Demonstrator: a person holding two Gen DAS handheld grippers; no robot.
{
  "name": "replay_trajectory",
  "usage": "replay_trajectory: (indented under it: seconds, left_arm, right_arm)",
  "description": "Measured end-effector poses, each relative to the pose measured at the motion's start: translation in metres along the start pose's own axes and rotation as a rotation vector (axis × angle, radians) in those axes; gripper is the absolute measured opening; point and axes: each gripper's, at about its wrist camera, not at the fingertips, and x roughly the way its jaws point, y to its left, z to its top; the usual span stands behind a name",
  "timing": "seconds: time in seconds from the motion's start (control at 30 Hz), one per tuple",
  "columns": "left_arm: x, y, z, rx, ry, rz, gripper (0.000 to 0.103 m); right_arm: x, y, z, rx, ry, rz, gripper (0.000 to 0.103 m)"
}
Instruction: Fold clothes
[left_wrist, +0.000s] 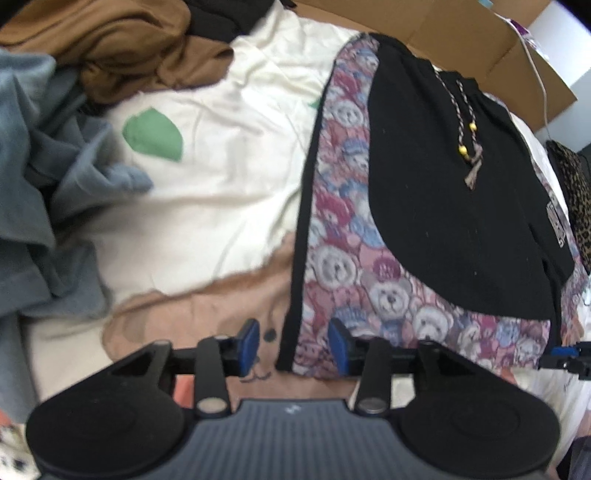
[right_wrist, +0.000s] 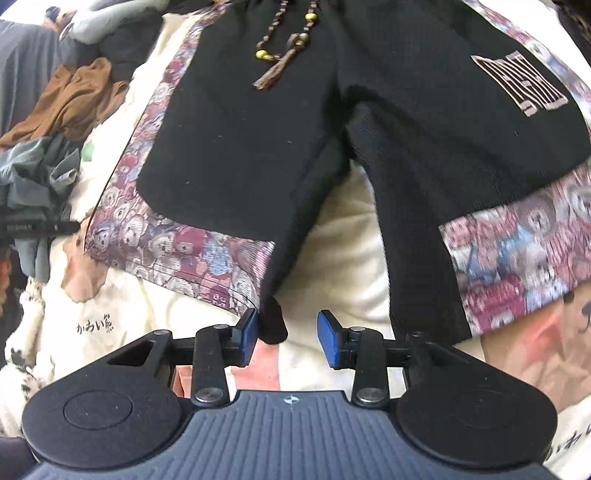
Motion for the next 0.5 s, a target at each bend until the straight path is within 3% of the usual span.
replay_trajectory:
  seconds: [0.17, 0.27, 0.3, 0.37, 0.5]
  left_arm:
    - [0.026, -0.003, -0.015, -0.011, 0.002, -0.001, 0.061]
    - [0.032, -0.005, -0.022, -0.016, -0.031, 0.003, 0.059]
    - [0.031, -0.005, -0.024, -0.026, -0.045, -0.003, 0.056]
    - [0.029, -0.003, -0.024, -0.046, -0.055, -0.026, 0.035]
    - [0.024, -0.004, -0.021, -0.028, -0.046, -0.032, 0.026]
  right_arm:
    - [-0.004, -0.005, -0.007, 0.042, -0.024, -0.006, 0.042]
    - [-0.006, -0.004, -0.007, 0.047, -0.030, -0.012, 0.042]
    - [-0.007, -0.003, -0.007, 0.046, -0.034, -0.013, 0.042]
    - [-0.010, -0.003, -0.007, 0.045, -0.045, -0.013, 0.042]
    - [-0.011, -0.004, -0.007, 0.052, -0.057, -0.012, 0.042]
